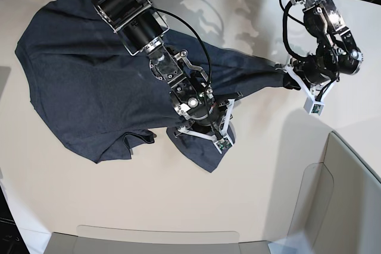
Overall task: Layout the t-shirt on the table in an organized manner, then fold the t-shirt properly
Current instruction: 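Drag the grasped fabric with the right gripper to spread the shirt body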
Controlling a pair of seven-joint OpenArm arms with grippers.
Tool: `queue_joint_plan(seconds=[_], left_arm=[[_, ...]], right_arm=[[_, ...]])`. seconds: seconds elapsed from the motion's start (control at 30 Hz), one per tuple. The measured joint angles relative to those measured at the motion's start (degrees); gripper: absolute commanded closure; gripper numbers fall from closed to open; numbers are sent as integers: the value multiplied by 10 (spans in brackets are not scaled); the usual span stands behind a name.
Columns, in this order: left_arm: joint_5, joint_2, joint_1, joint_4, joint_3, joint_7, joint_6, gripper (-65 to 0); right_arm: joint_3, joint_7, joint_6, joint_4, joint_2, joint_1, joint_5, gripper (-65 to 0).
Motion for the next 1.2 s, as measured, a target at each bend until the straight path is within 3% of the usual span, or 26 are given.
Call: queue_joint_plan(seconds=[0.27, 0.43, 0.67, 0.73, 0.83, 1.07, 1.2], left_arm=[[-15, 0, -3, -101, 0, -11, 1, -137], [-24, 0, -5, -108, 0, -14, 0, -198], [-26, 0, -5, -108, 0, -15, -5, -202], [-26, 0, -5, -108, 0, -14, -5, -162], [-18, -1, -3, -109, 1, -20, -5, 0], [-21, -3, 10, -108, 2, -26, -4, 0], [-36, -3, 30, -105, 2, -39, -5, 0]], right_arm=[[0, 0, 0, 0, 0, 0, 0, -133], [0, 0, 0, 0, 0, 0, 0, -133], [0, 0, 0, 0, 0, -2, 0, -133], [0, 0, 0, 0, 0, -2, 0, -132], [0, 0, 0, 0, 0, -2, 0, -130], [6, -4, 0, 2, 0, 16, 2, -129], [56, 3, -2, 4, -3, 51, -1, -129]])
